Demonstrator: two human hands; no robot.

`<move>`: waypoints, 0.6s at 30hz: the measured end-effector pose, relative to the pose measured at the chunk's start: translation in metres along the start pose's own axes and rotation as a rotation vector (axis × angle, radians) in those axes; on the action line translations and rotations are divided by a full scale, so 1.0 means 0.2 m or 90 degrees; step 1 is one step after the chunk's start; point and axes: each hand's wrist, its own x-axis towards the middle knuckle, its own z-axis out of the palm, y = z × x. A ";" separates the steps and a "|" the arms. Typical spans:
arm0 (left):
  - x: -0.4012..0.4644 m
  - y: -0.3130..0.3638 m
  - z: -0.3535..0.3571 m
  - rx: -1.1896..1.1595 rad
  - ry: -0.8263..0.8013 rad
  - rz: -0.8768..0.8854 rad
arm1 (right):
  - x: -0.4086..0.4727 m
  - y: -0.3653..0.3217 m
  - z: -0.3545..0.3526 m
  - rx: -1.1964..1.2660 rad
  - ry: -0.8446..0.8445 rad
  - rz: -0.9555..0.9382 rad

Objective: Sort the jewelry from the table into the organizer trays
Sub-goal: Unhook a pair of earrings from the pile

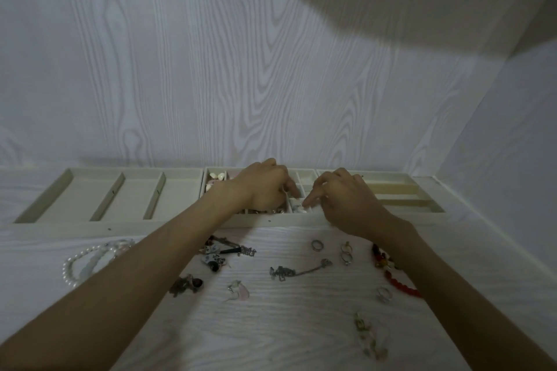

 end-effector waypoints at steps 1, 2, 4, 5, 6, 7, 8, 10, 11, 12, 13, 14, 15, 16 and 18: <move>-0.03 0.00 -0.01 -0.018 0.006 -0.003 | -0.03 -0.01 0.00 0.019 0.018 0.004; -0.07 -0.01 -0.02 -0.038 0.010 -0.004 | -0.05 -0.01 0.00 0.041 0.037 0.002; -0.17 -0.03 -0.03 -0.088 0.003 0.002 | -0.11 -0.05 0.00 0.097 0.074 -0.007; -0.22 -0.05 -0.03 -0.107 -0.012 0.002 | -0.14 -0.08 0.00 0.125 0.084 -0.013; -0.28 -0.06 -0.03 -0.125 -0.036 0.002 | -0.18 -0.12 0.00 0.150 0.079 -0.018; -0.32 -0.07 -0.02 -0.148 -0.065 0.007 | -0.21 -0.16 0.01 0.172 0.062 -0.026; -0.37 -0.09 -0.02 -0.175 -0.103 0.012 | -0.24 -0.20 0.02 0.190 0.039 -0.037; -0.45 -0.11 -0.01 -0.210 -0.177 0.016 | -0.27 -0.30 0.05 0.209 -0.011 -0.062; -0.48 -0.12 0.00 -0.213 -0.205 0.013 | -0.29 -0.34 0.07 0.211 -0.029 -0.076; -0.50 -0.13 0.00 -0.214 -0.226 0.009 | -0.29 -0.38 0.08 0.212 -0.040 -0.086; -0.52 -0.13 0.00 -0.215 -0.242 0.005 | -0.29 -0.41 0.10 0.215 -0.046 -0.090; -0.53 -0.13 0.00 -0.217 -0.250 0.004 | -0.29 -0.45 0.10 0.220 -0.051 -0.083; -0.54 -0.13 0.00 -0.217 -0.253 0.004 | -0.29 -0.47 0.11 0.229 -0.055 -0.070; -0.55 -0.13 0.00 -0.218 -0.252 0.004 | -0.29 -0.49 0.12 0.236 -0.058 -0.056; -0.56 -0.12 -0.01 -0.218 -0.256 0.008 | -0.29 -0.52 0.13 0.232 -0.065 -0.041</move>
